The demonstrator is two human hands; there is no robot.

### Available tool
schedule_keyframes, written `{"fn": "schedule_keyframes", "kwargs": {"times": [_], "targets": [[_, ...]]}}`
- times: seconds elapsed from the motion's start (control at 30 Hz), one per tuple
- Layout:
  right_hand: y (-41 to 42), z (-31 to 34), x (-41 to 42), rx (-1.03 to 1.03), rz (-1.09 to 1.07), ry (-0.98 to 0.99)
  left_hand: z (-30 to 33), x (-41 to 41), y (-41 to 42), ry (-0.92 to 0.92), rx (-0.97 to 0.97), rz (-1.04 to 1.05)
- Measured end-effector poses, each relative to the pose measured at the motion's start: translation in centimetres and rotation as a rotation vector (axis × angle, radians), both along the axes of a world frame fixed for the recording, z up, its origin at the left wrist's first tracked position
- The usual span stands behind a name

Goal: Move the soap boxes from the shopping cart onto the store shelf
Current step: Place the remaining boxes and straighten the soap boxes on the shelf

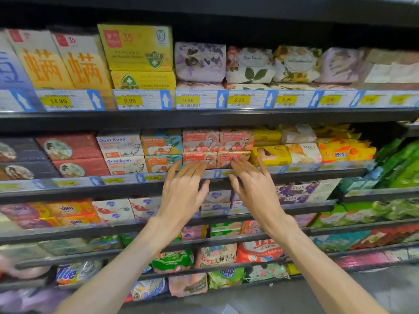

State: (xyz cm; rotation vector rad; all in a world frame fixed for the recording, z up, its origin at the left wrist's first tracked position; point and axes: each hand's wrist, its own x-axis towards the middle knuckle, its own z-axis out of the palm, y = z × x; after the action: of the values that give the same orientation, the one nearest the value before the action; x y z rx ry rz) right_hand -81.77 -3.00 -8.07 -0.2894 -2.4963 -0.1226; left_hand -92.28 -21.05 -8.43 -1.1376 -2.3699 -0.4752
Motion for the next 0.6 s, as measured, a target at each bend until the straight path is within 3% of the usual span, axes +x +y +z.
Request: {"fn": "schedule_keyframes", "kwargs": {"times": [0.2,0.4,0.6], "targets": [[0.6,0.7,0.1,-0.047,0.074,0.073,1.0,1.0,0.5,-0.013,0.103,0.060],[1.0,2.8,-1.2,-0.040,0.243,0.235,3.0,-0.7,-0.1,0.144,0.295,0.042],[0.3,4.6,-4.3,0.023,0.107,0.231,4.2,-2.4,1.3,0.294,0.231,0.261]]}}
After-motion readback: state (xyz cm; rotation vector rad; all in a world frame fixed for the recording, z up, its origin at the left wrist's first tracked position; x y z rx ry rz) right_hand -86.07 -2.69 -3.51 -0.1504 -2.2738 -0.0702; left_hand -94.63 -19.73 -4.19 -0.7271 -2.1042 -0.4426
